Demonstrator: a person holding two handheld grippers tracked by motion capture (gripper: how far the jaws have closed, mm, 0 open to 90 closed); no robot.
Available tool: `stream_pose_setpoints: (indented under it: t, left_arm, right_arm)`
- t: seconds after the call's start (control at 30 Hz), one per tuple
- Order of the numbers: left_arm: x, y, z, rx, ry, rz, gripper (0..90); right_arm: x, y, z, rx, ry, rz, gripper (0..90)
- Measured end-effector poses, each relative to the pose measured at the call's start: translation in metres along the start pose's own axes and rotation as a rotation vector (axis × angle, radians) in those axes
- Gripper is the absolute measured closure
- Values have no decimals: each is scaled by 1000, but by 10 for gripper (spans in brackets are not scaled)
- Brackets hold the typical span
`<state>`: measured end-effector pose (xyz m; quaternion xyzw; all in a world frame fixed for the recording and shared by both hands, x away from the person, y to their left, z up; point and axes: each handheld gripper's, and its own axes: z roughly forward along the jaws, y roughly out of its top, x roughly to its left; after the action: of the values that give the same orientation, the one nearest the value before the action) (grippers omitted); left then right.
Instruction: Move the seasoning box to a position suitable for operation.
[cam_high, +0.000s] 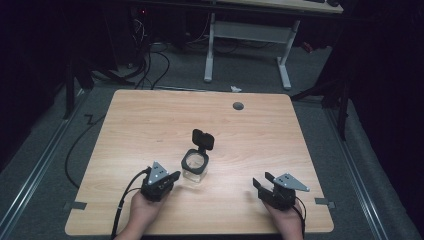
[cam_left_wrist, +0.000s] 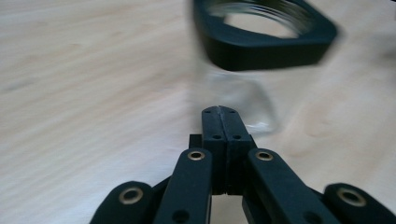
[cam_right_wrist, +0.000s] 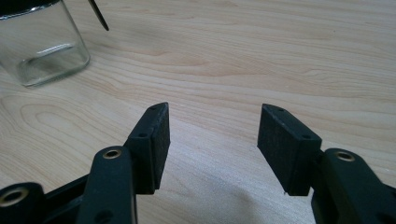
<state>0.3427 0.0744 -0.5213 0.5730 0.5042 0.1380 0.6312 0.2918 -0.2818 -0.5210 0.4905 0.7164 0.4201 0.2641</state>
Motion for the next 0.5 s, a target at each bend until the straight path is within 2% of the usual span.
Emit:
stream_pose_setpoints:
  t: [0.07, 0.2, 0.3, 0.5]
  left_arm:
    - [10, 7, 9, -11, 25, -1, 900]
    - [10, 7, 20, -8, 20, -15, 900]
    - [4, 1, 26, 6, 6, -9, 900]
    - [-10, -4, 20, 18, -35, -8, 900]
  right_arm:
    - [1, 1, 1, 1, 3, -3, 440]
    - [2, 1, 2, 1, 6, -10, 440]
    - [2, 0, 3, 5, 6, -12, 441]
    - [0, -2, 2, 8, 5, -4, 442]
